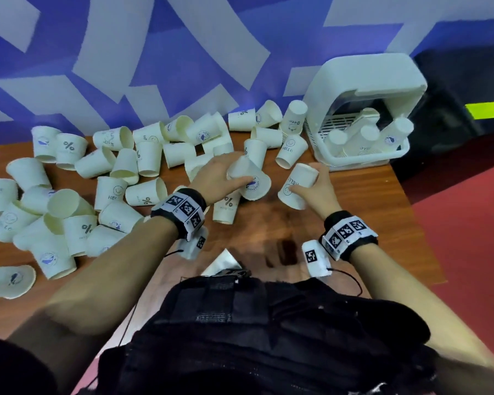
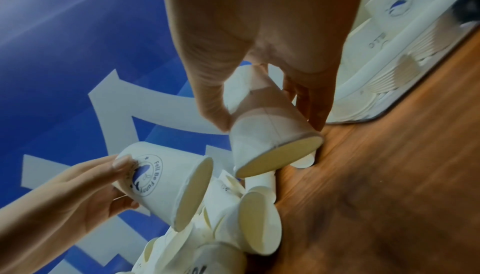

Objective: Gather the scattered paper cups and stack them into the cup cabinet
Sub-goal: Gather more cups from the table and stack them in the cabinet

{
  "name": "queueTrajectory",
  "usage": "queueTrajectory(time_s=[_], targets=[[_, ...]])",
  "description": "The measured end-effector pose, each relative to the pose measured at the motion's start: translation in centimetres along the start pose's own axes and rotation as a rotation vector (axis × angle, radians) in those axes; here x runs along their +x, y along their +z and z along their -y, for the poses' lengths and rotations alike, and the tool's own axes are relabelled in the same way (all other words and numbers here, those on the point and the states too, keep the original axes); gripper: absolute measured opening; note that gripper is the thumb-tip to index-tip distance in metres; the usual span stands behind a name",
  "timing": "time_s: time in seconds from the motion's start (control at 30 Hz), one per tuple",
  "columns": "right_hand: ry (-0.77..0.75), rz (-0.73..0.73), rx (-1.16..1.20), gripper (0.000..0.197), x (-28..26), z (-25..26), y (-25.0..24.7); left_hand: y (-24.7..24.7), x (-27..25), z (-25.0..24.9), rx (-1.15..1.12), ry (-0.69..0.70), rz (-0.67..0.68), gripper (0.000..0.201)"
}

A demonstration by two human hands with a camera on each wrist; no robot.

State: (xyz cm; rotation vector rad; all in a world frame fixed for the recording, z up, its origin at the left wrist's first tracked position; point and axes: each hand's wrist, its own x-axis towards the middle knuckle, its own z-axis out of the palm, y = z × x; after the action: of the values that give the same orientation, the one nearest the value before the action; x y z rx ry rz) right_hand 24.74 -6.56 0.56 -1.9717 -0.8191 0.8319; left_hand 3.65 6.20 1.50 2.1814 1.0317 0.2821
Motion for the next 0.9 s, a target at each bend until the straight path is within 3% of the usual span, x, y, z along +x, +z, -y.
queueTrajectory(time_s=[0.17,0.43,0.53,0.73,0.9], targets=[[0.028,-0.103,0.068,0.056,0.8,-1.7,-4.3,1.8,1.9,-2.7,0.006,-0.005,0.008,0.068],[0.038,-0.138,0.025,0.063,5.0,-3.2,-11.5,5.0,4.5,-6.7,-0.078,-0.046,-0.024,0.061],[0.002,-0.198,0.016,0.058,6.6,-3.0,-13.8,5.9,5.5,-8.0,-0.110,-0.034,-0.048,0.049],[-0.098,-0.331,0.027,0.057,10.2,-2.5,-17.6,7.1,7.2,-10.5,-0.153,-0.074,-0.087,0.048],[-0.126,-0.285,-0.054,0.058,13.5,-2.6,-18.7,8.1,8.2,-11.2,-0.189,-0.126,-0.088,0.056]])
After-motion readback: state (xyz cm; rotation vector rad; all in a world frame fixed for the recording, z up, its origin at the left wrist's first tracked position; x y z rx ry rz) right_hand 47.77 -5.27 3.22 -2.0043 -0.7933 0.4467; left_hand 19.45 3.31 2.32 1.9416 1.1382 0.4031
